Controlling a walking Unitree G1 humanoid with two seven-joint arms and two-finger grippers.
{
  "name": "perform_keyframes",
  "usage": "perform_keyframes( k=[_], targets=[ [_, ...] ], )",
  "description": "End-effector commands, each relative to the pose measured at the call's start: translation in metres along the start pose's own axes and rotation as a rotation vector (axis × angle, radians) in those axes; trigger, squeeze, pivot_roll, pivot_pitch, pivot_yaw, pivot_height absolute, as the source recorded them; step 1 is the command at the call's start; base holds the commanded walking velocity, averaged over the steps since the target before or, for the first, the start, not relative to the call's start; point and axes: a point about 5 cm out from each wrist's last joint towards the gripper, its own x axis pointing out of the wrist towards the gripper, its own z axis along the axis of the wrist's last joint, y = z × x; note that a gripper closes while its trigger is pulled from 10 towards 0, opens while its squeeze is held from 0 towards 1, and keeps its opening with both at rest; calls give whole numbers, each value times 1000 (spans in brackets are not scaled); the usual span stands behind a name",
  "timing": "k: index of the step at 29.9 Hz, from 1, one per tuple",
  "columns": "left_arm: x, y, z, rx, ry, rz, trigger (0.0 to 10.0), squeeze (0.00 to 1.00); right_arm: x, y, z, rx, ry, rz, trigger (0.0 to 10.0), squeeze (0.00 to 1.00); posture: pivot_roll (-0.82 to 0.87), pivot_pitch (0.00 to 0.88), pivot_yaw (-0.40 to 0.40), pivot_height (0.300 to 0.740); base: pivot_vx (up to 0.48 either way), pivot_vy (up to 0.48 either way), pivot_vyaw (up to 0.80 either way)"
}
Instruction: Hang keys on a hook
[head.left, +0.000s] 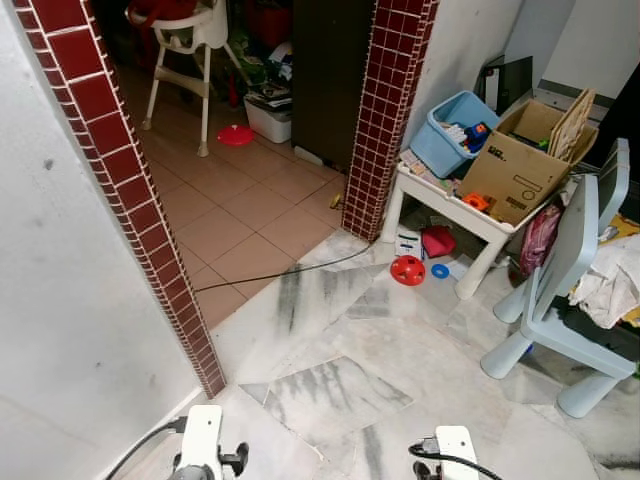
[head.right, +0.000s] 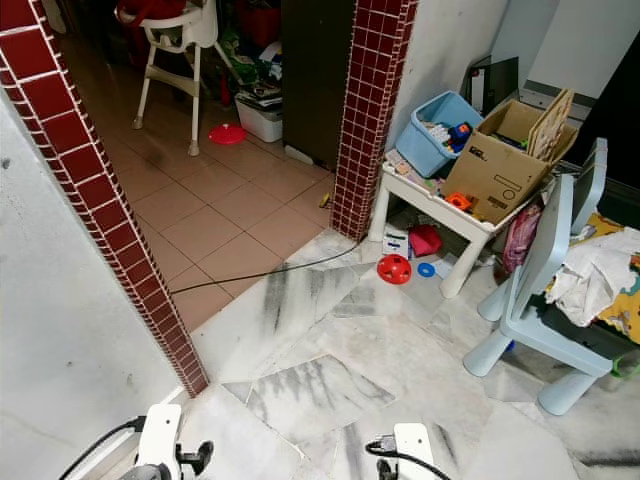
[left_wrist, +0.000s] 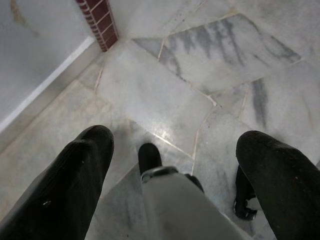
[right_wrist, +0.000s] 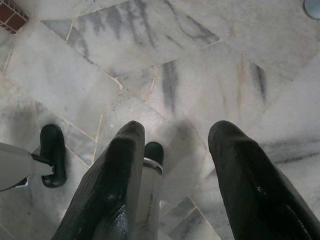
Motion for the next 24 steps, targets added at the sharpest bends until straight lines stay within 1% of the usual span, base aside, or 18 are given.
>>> perform_keyframes(
  k=[1, 11, 16, 24],
  targets=[
    [-1, -1, -3, -16, 13, -4, 10000, 0, 0, 2, 0, -36, 3, 9, 10000, 0, 23, 0, -40, 740, 0, 0, 800],
    [0, -2, 0, -20, 7, -7, 10000, 0, 1, 2, 5, -47, -10, 12, 10000, 0, 22, 0, -43, 740, 0, 0, 800],
    [2, -5, 5, -20, -9, -13, 10000, 0, 1, 1, 5, -49, -12, 9, 10000, 0, 21, 0, -43, 740, 0, 0, 800],
    [2, -7, 6, -21, -14, -20, 10000, 0, 1, 1, 4, -41, -10, 6, 10000, 0, 20, 0, -38, 740, 0, 0, 800]
  ],
)
